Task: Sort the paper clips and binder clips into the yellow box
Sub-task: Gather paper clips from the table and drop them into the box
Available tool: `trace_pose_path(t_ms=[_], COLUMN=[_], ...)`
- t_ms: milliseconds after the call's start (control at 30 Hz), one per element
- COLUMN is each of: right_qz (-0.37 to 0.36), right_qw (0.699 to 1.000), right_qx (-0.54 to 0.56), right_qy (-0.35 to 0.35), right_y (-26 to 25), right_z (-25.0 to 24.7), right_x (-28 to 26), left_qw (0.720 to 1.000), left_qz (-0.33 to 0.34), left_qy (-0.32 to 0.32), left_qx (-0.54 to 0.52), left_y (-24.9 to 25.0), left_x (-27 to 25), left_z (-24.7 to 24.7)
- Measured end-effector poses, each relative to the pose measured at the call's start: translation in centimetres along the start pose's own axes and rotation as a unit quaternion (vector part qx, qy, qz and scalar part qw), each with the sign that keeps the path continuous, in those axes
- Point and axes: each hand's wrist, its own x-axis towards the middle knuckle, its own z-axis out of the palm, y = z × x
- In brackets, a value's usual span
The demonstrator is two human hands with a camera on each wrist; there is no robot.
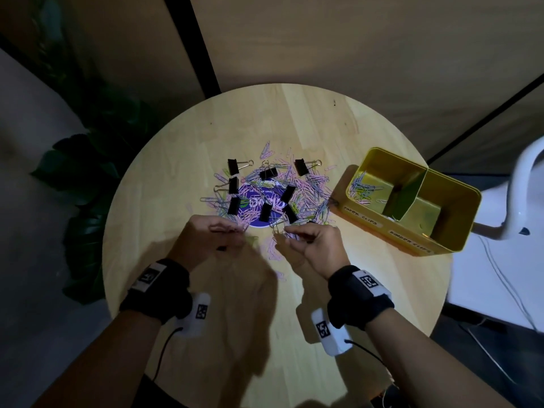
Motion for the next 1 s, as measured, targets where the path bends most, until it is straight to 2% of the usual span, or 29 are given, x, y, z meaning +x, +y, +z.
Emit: trace_pose_path(t_ms=[133, 233, 300, 400, 567, 633, 700, 767, 833, 900, 1000], right_qz=[-0.024, -0.045, -0.055, -0.066, -0.005, 0.035, 0.057, 0.056, 0.046, 0.033, 0.0], right_qw=[0.996, 0.991, 0.985, 0.978, 0.97, 0.969, 0.97, 0.971, 0.972, 0.971, 0.97], right_qx=[0.072, 0.097, 0.109, 0.09, 0.0, -0.055, -0.109, -0.151, -0.184, -0.207, -0.218], right_qy=[0.044, 0.086, 0.12, 0.178, 0.245, 0.238, 0.212, 0.175, 0.141, 0.119, 0.104], right_y=[-2.3, -3.9, -4.7, -5.1, -3.6, -2.9, -2.5, -2.2, -2.1, -2.2, -2.4], right_z=[-2.8, -5.7, -7.7, -10.6, -14.2, -14.8, -15.0, -15.0, -15.0, -15.0, -14.5], right_x=[-0.4, -0.6, -0.6, -0.2, 1.5, 2.4, 3.0, 3.3, 3.3, 3.0, 2.4], left_qw=[0.997, 0.992, 0.99, 0.982, 0.986, 0.993, 0.998, 0.991, 0.984, 0.991, 0.998], left_qz=[0.035, 0.019, 0.048, 0.09, 0.038, 0.016, 0.029, 0.054, 0.052, 0.046, 0.034], left_qy=[-0.047, -0.077, -0.092, -0.114, -0.12, -0.098, -0.062, -0.05, -0.06, -0.07, -0.037], left_qx=[-0.041, -0.098, -0.099, -0.117, -0.113, -0.068, 0.012, 0.112, 0.157, 0.107, -0.033], left_y=[5.0, 8.7, 11.3, 14.4, 16.4, 16.1, 15.1, 14.5, 14.0, 13.6, 13.2], left_x=[-0.6, -0.1, 0.4, 1.8, 5.3, 6.6, 7.8, 8.4, 8.7, 8.5, 7.1], left_z=[0.3, 1.4, 3.1, 6.7, 14.6, 17.6, 19.9, 21.0, 21.1, 20.5, 18.2])
